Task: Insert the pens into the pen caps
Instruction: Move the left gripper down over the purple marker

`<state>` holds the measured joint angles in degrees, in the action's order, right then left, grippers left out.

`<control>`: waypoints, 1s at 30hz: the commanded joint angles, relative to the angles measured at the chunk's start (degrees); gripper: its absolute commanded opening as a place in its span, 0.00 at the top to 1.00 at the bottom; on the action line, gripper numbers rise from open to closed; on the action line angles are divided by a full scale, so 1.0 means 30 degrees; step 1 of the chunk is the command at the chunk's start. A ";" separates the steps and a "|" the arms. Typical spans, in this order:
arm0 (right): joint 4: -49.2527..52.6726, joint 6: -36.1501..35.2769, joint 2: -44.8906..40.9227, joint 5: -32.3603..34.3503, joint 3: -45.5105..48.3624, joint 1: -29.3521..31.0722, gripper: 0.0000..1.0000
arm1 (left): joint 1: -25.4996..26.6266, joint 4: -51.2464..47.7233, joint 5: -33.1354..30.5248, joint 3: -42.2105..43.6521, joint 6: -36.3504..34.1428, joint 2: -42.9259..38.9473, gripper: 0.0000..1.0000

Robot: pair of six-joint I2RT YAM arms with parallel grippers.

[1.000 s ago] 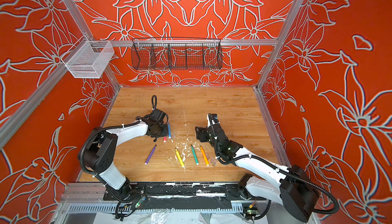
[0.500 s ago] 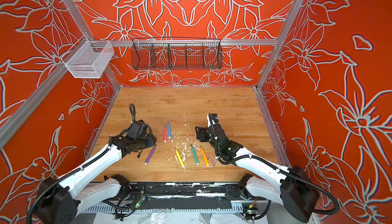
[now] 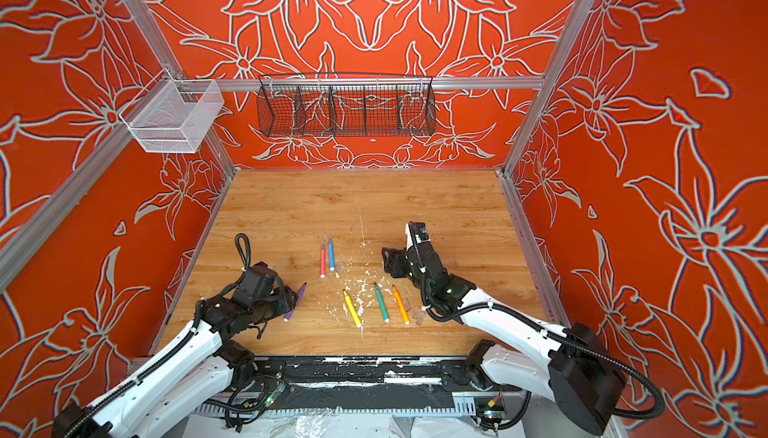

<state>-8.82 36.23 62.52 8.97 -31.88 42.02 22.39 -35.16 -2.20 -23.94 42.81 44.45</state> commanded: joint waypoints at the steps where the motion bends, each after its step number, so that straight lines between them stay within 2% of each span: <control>1: 0.0010 0.0313 0.0178 -0.0149 -0.0396 -0.0120 0.27 | -0.0129 0.0901 0.0797 0.0100 0.0263 0.1326 0.39; 4: 0.0039 0.0374 0.0259 -0.0322 -0.0481 -0.0120 0.27 | -0.0111 0.0767 0.0954 -0.0146 0.0305 0.2247 0.40; 9: 0.0274 0.0428 0.0163 -0.0177 -0.0564 -0.0121 0.28 | 0.0024 0.0693 0.0797 0.0508 0.0999 0.2302 0.45; 14: 0.0244 0.0499 0.0157 -0.0178 -0.0484 -0.0175 0.27 | 0.1049 0.1530 0.0778 0.1573 0.1836 0.2226 0.50; 19: 0.0274 0.0577 0.0166 -0.0249 -0.0530 -0.0150 0.28 | 0.2043 0.2238 0.0718 0.1791 0.2245 0.3177 0.60; 24: 0.0303 0.0746 0.0271 -0.0412 -0.0560 -0.0197 0.28 | 0.3307 0.2541 -0.0511 0.1467 0.2684 0.4541 0.73; 30: 0.0361 0.0814 0.0094 -0.0413 -0.0483 -0.0208 0.28 | 0.4928 0.2205 -0.2302 0.0770 0.3246 0.6789 0.78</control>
<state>-8.78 37.85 63.05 8.29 -31.88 41.91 35.40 -24.23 -6.74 -23.09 50.43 60.36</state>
